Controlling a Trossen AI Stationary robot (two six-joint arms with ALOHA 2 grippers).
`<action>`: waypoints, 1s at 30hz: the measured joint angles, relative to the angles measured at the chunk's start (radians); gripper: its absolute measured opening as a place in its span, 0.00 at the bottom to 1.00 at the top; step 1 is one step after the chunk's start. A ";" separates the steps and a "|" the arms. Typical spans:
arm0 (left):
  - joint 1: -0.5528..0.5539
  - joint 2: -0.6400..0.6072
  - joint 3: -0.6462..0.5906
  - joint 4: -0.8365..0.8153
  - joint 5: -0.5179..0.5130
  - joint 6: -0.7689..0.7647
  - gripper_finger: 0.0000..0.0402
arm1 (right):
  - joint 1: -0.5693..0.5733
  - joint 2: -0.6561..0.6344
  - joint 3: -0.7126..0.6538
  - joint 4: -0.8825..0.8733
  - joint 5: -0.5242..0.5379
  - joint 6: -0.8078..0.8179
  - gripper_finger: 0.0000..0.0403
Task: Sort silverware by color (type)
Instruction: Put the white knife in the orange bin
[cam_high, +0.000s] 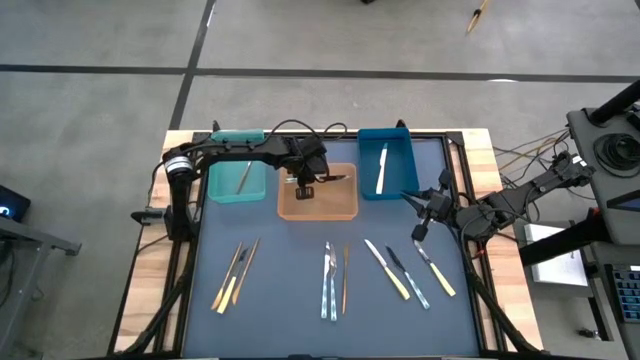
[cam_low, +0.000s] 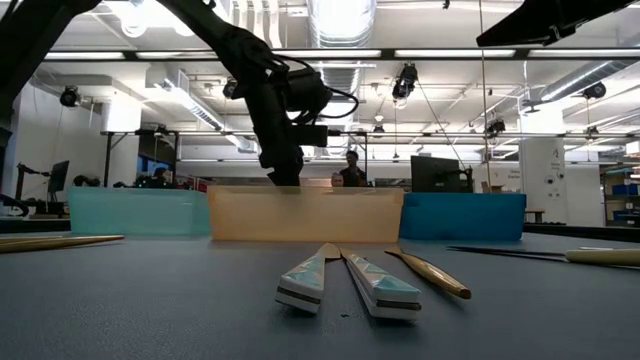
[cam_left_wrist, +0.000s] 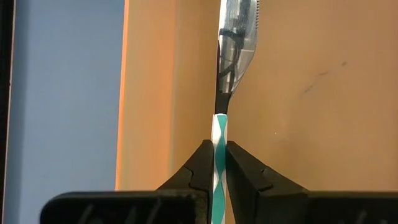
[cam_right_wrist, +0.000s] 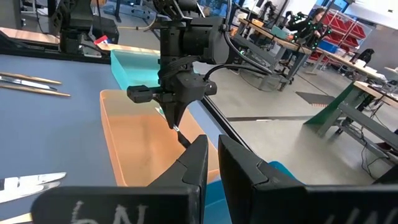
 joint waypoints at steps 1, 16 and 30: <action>0.000 0.000 0.000 0.000 0.000 0.000 0.03 | 0.000 0.000 0.000 0.000 0.000 0.000 0.08; 0.000 0.000 -0.012 0.014 0.000 0.000 0.03 | 0.000 0.000 0.000 -0.006 0.000 0.000 0.08; 0.000 0.000 -0.013 0.028 0.000 -0.006 0.03 | 0.000 0.000 0.000 -0.006 0.000 0.001 0.08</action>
